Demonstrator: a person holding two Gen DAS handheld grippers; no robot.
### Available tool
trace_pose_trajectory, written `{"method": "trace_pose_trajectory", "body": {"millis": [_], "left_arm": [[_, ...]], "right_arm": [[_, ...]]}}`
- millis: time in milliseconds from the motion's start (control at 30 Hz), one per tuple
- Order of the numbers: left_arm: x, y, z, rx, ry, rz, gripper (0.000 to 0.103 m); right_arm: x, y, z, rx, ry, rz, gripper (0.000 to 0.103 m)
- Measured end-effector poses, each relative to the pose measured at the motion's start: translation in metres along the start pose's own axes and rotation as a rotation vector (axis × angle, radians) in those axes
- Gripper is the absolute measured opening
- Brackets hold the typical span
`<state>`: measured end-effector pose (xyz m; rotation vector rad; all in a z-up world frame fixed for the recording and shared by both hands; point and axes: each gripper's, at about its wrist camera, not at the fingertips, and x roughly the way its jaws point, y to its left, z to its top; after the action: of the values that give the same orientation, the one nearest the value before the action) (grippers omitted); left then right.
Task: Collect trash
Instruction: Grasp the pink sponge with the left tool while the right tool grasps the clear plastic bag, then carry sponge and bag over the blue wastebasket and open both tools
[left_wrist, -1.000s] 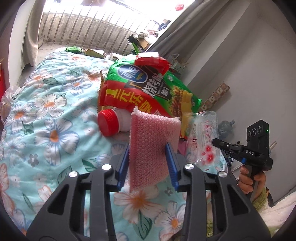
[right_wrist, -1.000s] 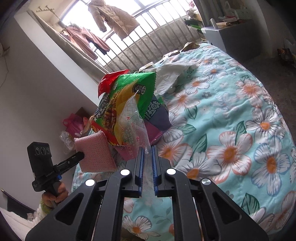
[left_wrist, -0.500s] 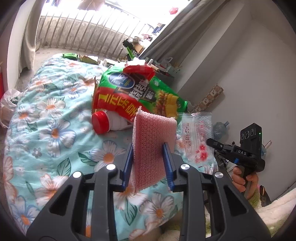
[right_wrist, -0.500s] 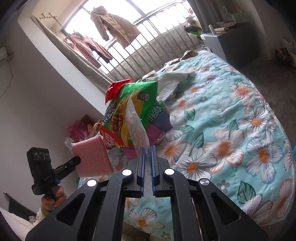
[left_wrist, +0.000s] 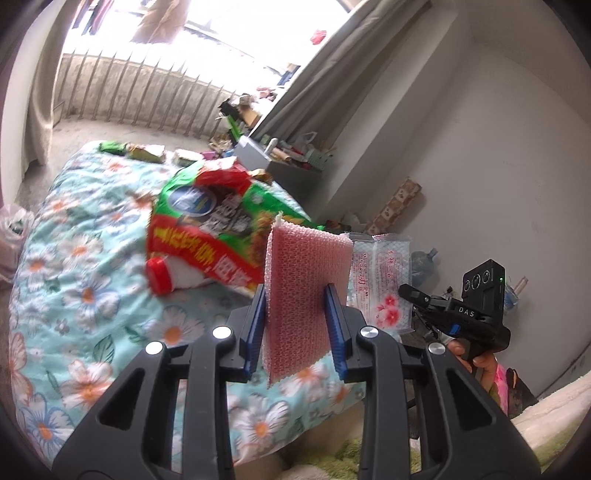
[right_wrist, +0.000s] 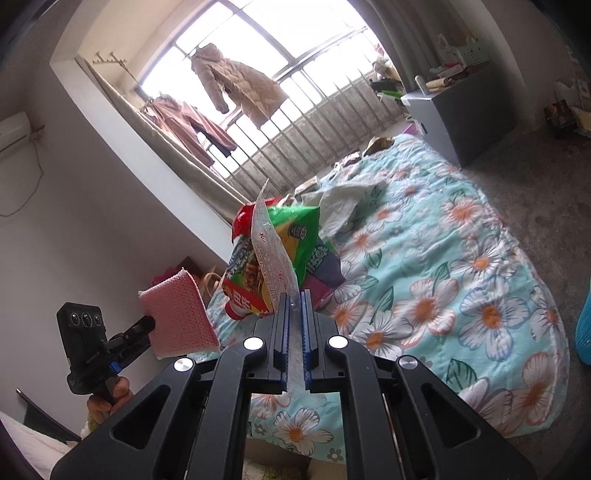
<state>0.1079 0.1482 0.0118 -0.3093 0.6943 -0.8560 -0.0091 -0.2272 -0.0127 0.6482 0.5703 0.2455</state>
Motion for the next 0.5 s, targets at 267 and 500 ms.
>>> {"method": "trace_pose_trajectory", "body": {"millis": [267,500], "left_arm": [[0.029,-0.033,0.016,0.051,0.011,-0.058,0.028],[0.073,-0.074,0.027,0.128,0.048,-0.104,0.028]], "right_arm": [[-0.042,-0.019,0.006,0.036,-0.102,-0.03,0.006],[-0.076,-0.05,0.007,0.096,-0.186,-0.078,0.006]]}}
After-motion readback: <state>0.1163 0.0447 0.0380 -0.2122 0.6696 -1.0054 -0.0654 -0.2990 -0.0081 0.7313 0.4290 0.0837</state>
